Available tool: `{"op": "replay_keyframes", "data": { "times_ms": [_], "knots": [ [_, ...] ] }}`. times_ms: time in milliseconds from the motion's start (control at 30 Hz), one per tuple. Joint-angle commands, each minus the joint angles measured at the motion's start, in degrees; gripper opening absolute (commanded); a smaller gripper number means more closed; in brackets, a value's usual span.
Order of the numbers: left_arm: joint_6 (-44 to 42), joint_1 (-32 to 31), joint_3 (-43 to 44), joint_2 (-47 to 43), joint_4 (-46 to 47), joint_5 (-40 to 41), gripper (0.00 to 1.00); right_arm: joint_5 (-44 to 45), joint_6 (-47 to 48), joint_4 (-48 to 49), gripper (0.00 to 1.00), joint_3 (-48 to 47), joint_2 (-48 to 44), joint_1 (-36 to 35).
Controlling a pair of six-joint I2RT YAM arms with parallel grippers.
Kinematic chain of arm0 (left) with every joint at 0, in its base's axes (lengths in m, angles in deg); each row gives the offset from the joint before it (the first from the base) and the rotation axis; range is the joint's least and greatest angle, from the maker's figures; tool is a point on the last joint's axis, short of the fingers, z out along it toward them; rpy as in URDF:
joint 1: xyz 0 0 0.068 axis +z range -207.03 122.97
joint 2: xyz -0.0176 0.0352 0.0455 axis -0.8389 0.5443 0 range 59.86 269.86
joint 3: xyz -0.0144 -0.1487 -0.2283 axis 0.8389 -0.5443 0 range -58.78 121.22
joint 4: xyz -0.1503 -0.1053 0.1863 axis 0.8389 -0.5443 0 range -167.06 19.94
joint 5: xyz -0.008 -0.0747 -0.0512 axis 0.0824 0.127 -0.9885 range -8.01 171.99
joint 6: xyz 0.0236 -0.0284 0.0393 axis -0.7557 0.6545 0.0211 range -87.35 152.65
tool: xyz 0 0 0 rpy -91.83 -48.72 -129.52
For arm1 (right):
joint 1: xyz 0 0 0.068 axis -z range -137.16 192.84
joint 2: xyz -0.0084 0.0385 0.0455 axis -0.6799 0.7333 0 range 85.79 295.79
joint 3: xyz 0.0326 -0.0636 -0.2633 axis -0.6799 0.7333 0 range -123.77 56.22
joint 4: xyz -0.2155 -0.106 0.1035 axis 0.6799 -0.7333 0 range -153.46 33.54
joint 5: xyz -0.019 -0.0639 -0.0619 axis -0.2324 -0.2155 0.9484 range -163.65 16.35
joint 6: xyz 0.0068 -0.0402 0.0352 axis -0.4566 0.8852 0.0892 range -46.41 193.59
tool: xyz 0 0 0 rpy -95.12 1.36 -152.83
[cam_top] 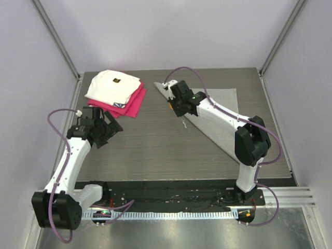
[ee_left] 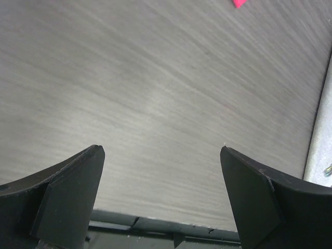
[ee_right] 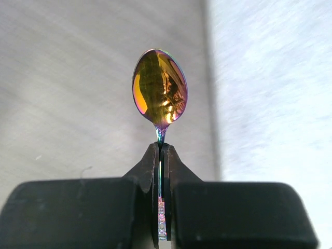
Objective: Fold the napkin, place the utensils inside, and roll it up
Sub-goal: Place the utensil onto the napkin
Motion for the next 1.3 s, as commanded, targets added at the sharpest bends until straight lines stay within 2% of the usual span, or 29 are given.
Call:
{"op": "replay_keyframes", "data": {
  "times_ms": [0, 167, 400, 633, 1267],
  "knots": [
    [-0.1, 0.1, 4.0, 5.7, 9.0, -3.6, 1.00, -1.2, 8.8, -1.0, 0.01, -4.0, 2.7, 4.3],
    [0.3, 0.1, 7.7, 13.0, 12.9, -5.5, 1.00, -3.1, 12.1, -2.1, 0.01, -8.8, 7.9, 10.1],
    [-0.3, 0.0, 13.1, 21.3, 16.4, -9.2, 1.00, -7.5, 14.8, -2.8, 0.01, -12.7, 13.6, 14.4],
    [-0.1, 0.1, 15.4, 25.3, 18.0, -11.4, 0.99, -11.0, 16.3, -3.2, 0.01, -12.5, 15.6, 15.1],
    [0.3, 0.1, 18.9, 31.1, 21.0, -14.9, 0.97, -9.2, 20.0, -3.9, 0.01, -10.0, 17.2, 16.1]
  ]
}}
